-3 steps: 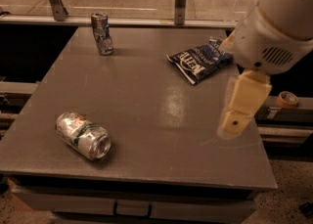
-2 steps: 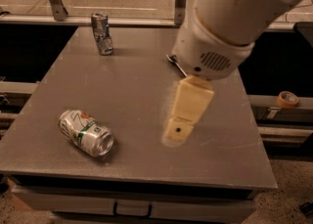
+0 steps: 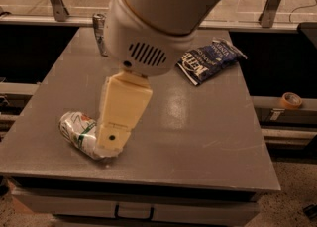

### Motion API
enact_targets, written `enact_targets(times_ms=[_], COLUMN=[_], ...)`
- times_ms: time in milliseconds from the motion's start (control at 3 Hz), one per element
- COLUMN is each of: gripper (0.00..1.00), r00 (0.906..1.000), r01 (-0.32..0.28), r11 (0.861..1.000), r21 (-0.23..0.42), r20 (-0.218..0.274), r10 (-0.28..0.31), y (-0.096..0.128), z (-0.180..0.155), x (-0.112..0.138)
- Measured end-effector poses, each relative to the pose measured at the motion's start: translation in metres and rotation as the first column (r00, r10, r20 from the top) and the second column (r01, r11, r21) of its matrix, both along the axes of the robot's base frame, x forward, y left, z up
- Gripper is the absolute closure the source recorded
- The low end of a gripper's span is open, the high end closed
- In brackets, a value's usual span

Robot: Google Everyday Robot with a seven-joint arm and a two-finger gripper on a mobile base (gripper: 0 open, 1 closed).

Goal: Place 7up can upright

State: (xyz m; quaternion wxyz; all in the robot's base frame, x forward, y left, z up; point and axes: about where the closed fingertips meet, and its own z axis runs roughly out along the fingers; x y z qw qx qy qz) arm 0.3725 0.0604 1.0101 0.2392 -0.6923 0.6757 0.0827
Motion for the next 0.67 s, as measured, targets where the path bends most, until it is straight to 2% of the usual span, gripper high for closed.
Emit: enact_targets(times_ms=[333,667], gripper=[0.0,0.0], r00=[1.0,0.9989], r01=[0.0,0.047], r11=[1.0,0.998], r21=[0.0,0.039], r20=[0.001,0.0], r10=[0.0,-0.047], y=[0.0,0.02], z=[0.0,-0.014], x=[0.0,0.018])
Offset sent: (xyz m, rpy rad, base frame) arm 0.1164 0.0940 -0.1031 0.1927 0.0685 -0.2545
